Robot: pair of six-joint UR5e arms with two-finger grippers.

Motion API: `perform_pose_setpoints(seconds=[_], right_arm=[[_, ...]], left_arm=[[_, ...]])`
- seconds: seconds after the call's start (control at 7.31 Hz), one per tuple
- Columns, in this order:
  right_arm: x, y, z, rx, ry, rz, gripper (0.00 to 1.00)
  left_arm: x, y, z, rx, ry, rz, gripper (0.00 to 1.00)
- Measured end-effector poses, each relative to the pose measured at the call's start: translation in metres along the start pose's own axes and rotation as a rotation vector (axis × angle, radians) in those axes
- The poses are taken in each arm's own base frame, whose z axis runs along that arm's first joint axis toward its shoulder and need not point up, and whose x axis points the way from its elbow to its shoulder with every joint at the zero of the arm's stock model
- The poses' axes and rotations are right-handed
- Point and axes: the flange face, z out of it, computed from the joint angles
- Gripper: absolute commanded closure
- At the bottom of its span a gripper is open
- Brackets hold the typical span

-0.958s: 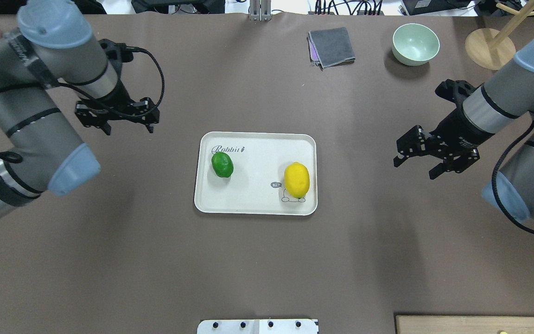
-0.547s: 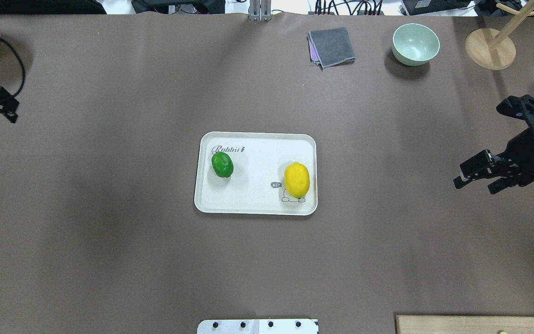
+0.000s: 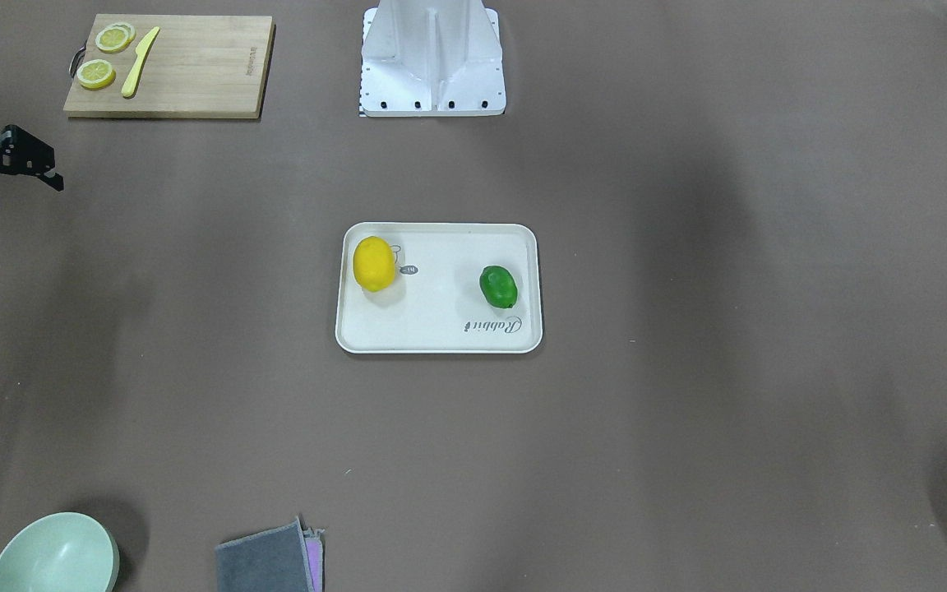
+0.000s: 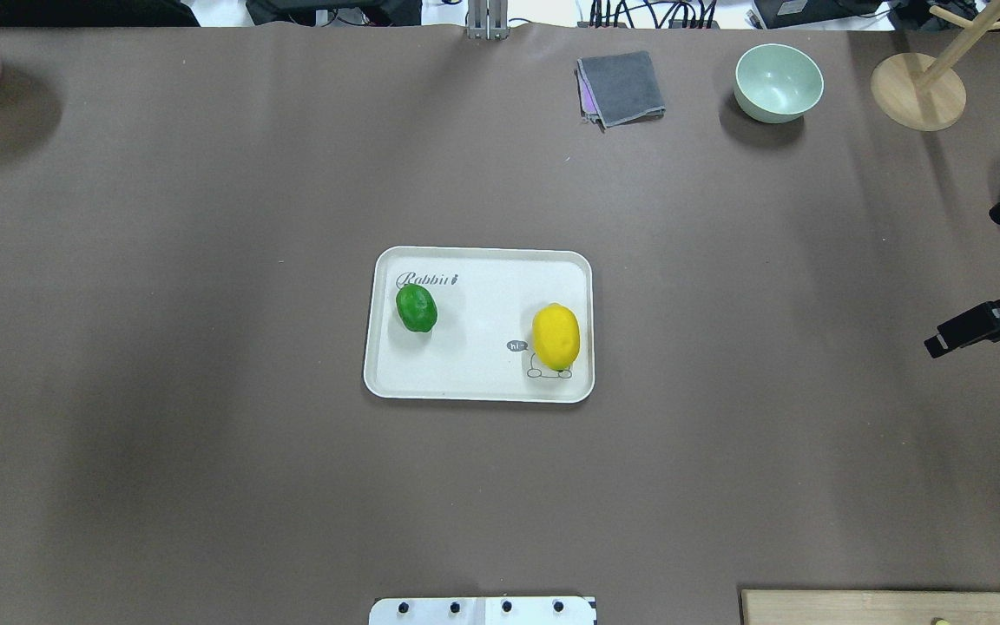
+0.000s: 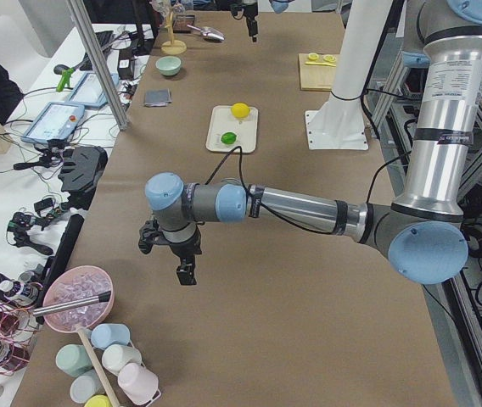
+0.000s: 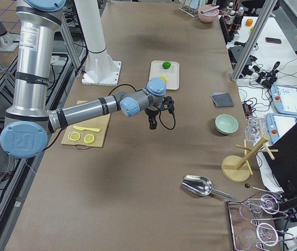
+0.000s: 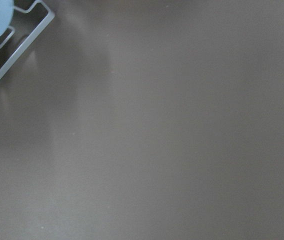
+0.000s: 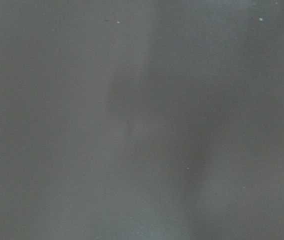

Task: Place all lemons on tray

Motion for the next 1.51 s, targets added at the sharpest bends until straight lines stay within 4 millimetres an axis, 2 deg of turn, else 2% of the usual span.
perform_pose_setpoints(seconds=[0.14,0.27,0.41,0.55,0.82,1.09,1.23,1.51], right_arm=[[0.018,0.005,-0.004,0.018,0.045,0.012,0.01],[0.035,0.008,-0.013,0.044,0.091,0.041,0.01],[0.054,0.008,-0.026,0.069,0.133,0.088,0.01],[0.074,0.010,-0.041,0.084,0.164,0.151,0.01],[0.117,0.023,-0.069,0.054,0.205,0.233,0.01],[0.163,0.042,-0.084,0.012,0.214,0.299,0.01],[0.189,0.054,-0.091,0.006,0.207,0.351,0.01],[0.225,0.074,-0.105,0.023,0.195,0.418,0.01]], left_arm=[[-0.036,0.017,0.000,-0.013,0.007,0.019,0.02],[-0.061,0.035,0.009,-0.025,0.009,0.033,0.02],[-0.074,0.047,0.018,-0.024,0.001,0.043,0.02],[-0.075,0.055,0.028,-0.024,-0.010,0.048,0.02],[-0.043,0.054,0.040,-0.036,-0.024,0.066,0.02],[-0.022,0.053,0.031,-0.016,-0.030,0.086,0.02],[-0.022,0.058,0.027,-0.010,-0.025,0.084,0.02],[-0.030,0.071,0.033,-0.019,0.007,0.062,0.02]])
